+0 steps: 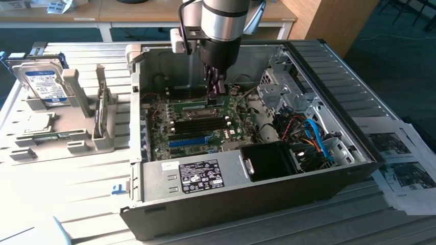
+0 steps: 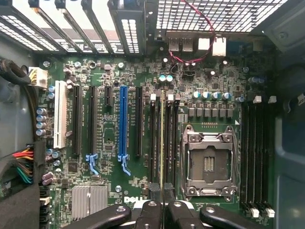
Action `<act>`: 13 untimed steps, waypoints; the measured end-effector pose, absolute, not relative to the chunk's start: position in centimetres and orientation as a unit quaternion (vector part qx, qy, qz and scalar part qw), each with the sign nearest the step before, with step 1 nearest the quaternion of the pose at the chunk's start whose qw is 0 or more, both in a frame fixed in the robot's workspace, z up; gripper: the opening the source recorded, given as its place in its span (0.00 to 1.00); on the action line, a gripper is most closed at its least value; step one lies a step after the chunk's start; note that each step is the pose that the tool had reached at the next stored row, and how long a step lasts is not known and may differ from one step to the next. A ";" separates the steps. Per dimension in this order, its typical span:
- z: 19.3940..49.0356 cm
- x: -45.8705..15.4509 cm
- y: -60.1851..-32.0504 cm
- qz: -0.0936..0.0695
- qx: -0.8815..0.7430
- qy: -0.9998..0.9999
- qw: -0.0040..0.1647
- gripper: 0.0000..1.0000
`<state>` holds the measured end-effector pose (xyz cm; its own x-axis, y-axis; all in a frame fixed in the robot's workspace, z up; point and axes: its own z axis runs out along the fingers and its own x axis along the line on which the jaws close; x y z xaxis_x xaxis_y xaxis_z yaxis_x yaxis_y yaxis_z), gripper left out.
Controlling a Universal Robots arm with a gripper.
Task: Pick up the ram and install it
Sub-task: 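Insert the ram into the slot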
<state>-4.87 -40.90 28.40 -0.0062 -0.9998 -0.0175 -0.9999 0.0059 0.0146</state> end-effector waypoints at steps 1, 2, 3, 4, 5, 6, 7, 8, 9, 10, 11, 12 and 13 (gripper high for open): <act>28.3 -4.9 -40.9 0.011 -0.705 0.709 0.001 0.12; 28.1 -4.9 -40.9 0.011 -0.705 0.709 0.001 0.12; 28.0 -4.9 -40.9 0.011 -0.705 0.709 0.001 0.12; 27.9 -4.9 -40.9 0.011 -0.705 0.709 0.001 0.12; 27.8 -4.9 -40.9 0.011 -0.705 0.709 0.001 0.12; 27.7 -4.9 -40.9 0.011 -0.705 0.709 0.001 0.12; 27.6 -4.9 -40.9 0.011 -0.705 0.709 0.001 0.12; 27.5 -4.9 -40.9 0.011 -0.705 0.709 0.001 0.12; 27.4 -4.9 -40.9 0.011 -0.705 0.709 0.001 0.12; 27.4 -4.9 -40.9 0.011 -0.705 0.709 0.001 0.12; 27.4 -4.9 -40.9 0.011 -0.705 0.709 0.001 0.12; 27.4 -4.9 -40.9 0.011 -0.705 0.709 0.001 0.12; 27.4 -4.9 -40.9 0.011 -0.705 0.709 0.001 0.12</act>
<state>-4.87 -40.90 27.42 -0.0062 -0.9998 -0.0174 -0.9999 0.0059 0.0146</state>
